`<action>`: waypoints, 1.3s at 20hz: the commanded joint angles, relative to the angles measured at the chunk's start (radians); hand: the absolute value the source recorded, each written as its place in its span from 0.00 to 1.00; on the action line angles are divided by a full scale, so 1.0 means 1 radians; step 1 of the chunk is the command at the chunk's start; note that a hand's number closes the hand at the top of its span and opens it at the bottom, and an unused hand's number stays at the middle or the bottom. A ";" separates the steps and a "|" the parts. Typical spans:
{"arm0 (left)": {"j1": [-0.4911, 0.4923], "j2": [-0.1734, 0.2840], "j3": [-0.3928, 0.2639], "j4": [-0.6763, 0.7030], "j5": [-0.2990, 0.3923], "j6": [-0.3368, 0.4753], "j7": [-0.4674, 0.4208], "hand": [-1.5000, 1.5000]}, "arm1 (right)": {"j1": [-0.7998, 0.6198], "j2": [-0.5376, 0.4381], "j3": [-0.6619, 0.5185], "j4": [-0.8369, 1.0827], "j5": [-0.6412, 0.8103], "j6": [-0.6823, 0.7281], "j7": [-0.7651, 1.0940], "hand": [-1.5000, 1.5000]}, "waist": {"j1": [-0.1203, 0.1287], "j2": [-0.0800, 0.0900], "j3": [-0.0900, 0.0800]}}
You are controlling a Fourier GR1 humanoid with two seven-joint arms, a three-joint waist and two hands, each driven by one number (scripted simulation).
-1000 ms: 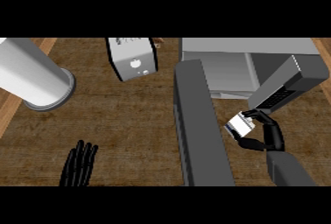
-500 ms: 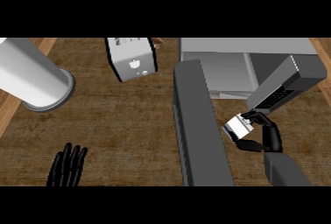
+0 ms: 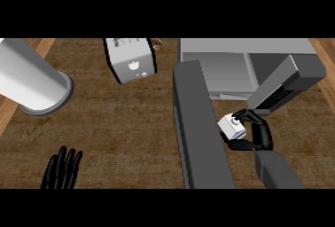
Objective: Pick up the milk, place it into the microwave and close the microwave
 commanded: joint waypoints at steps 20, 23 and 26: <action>0.038 -0.021 0.085 0.066 0.025 -0.105 -0.053 0.00 | -0.196 0.050 0.069 -0.118 0.030 -0.262 0.280 1.00 | 0.013 0.009 0.008; -0.008 -0.001 0.130 0.101 0.059 -0.132 -0.031 0.00 | -0.250 0.002 0.093 -0.098 0.083 -0.317 0.373 1.00 | 0.013 0.011 0.008; -0.095 -0.035 0.105 0.080 0.038 -0.080 0.053 0.00 | -0.357 -0.001 0.094 -0.004 0.115 -0.381 0.431 1.00 | 0.022 0.018 0.009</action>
